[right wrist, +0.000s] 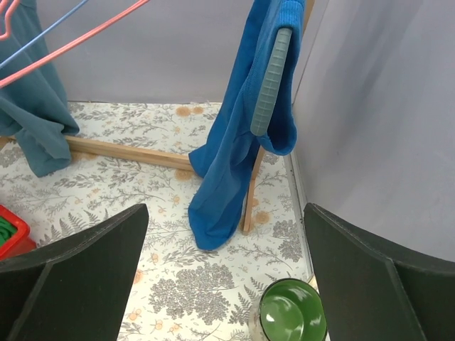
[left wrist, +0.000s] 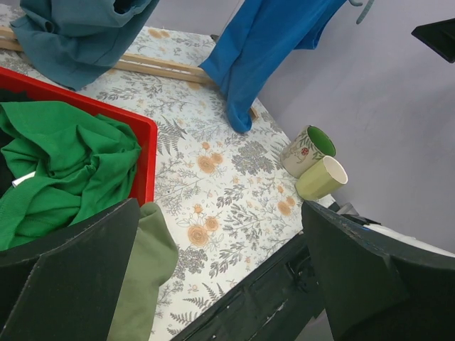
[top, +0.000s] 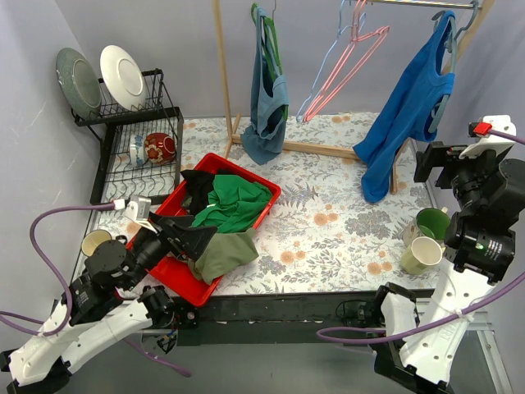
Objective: Place the tank top on the hanger
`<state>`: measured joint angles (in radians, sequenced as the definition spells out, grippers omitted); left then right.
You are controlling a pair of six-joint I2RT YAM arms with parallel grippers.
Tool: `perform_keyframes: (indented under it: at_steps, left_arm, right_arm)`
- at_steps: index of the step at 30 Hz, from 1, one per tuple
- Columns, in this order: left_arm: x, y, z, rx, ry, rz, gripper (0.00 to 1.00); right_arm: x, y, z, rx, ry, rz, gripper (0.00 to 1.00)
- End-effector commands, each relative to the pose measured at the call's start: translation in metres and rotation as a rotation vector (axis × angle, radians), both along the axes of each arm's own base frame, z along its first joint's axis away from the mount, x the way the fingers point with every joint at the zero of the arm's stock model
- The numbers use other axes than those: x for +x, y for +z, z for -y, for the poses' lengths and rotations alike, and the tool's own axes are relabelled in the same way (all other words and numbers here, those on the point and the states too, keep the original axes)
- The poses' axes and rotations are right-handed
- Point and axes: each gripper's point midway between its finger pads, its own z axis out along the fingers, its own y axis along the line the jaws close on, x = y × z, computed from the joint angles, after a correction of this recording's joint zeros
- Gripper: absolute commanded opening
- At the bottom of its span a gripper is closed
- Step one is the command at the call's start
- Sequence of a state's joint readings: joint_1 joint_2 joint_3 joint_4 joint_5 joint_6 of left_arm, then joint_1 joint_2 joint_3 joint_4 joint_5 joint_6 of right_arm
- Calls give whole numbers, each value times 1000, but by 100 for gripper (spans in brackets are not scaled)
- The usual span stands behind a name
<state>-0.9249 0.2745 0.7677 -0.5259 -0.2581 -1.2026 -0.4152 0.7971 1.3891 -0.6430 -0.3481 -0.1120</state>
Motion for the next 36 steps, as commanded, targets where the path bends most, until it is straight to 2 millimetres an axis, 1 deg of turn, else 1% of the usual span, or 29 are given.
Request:
perform_keyframes:
  at_steps: [1, 3, 4, 6, 7, 8, 9, 10, 11, 12, 13, 14, 15, 16, 17, 18, 19, 20, 21, 22, 27, 28, 30, 31, 32, 33, 34, 35, 36]
  left_arm:
    - [4, 3, -1, 9, 21, -9, 98]
    - [4, 3, -1, 8, 22, -14, 98]
    - [5, 1, 0, 13, 24, -17, 98]
    - [6, -1, 2, 18, 24, -25, 98]
    - [7, -2, 2, 18, 26, -30, 98]
    - [9, -5, 5, 30, 27, -39, 98]
    - [10, -8, 6, 33, 29, -47, 98]
    - [12, -9, 7, 31, 34, -54, 98]
    - [14, -13, 10, 41, 33, -67, 98]
    - [17, -18, 11, 49, 45, -80, 98]
    - [20, -22, 14, 58, 52, -93, 98]
    - [22, -26, 16, 62, 58, -113, 98]
    - [29, -37, 21, 99, 76, -145, 98]
    - [32, -44, 23, 122, 89, -167, 98]
    - [36, -50, 25, 133, 105, -193, 98]
    - [42, -65, 30, 179, 122, -237, 98]
    - [48, -71, 29, 198, 156, -254, 98]
    - [51, -79, 30, 219, 170, -273, 98]
    - [55, -83, 31, 219, 192, -294, 98]
    - [61, -94, 32, 256, 222, -318, 98]
    - [78, -124, 31, 302, 314, -415, 97]
    - [85, -133, 29, 321, 345, -442, 95]
    - [97, -138, 29, 342, 352, -456, 91]
    - [113, -136, 21, 347, 386, -443, 87]
    - [125, -146, 20, 378, 394, -464, 86]
    - [132, -150, 21, 381, 380, -476, 83]
    - [149, -152, 13, 376, 416, -479, 81]
    - [158, -169, 13, 423, 410, -512, 77]
    - [167, -169, 16, 420, 405, -521, 75]
  right_arm:
    - [1, 5, -9, -33, 63, 36, 98]
    - [2, -2, -14, -60, 105, 20, 98]
    - [1, -5, -24, -70, 172, 18, 98]
    - [-2, -20, -38, -128, 282, -13, 97]
    - [-5, -26, -55, -126, 402, -21, 97]
    - [-7, -30, -64, -162, 477, -21, 98]
    - [-13, -43, -74, -127, 548, -61, 98]
    - [-19, -46, -93, -83, 681, -56, 99]
    - [-23, -52, -100, -71, 748, -60, 99]
    - [-25, -64, -108, -14, 808, -80, 99]
    - [-29, -67, -120, 46, 902, -79, 99]
    - [-30, -73, -126, 75, 936, -93, 99]
    - [-29, -79, -131, 90, 956, -115, 99]
    - [-23, -95, -141, 62, 976, -150, 99]
    - [-21, -104, -148, 69, 976, -185, 98]
    - [-19, -114, -155, 59, 982, -208, 99]
    - [-20, -132, -168, 38, 1003, -256, 98]
    - [-18, -139, -175, 25, 1017, -264, 99]
    - [-18, -146, -179, 15, 1028, -279, 99]
    - [-16, -158, -181, 4, 1037, -303, 99]
    - [-14, -186, -183, -23, 1051, -364, 98]
    - [-16, -190, -186, -20, 1061, -373, 99]
    - [-15, -198, -187, -19, 1066, -374, 98]
    - [-16, -199, -187, -20, 1065, -372, 99]
    - [-15, -201, -187, -20, 1064, -375, 99]
    - [-15, -202, -187, -21, 1064, -376, 98]
    - [-15, -203, -186, -26, 1061, -375, 99]
    - [-16, -204, -186, -26, 1060, -378, 98]
    - [-16, -206, -186, -27, 1060, -379, 99]
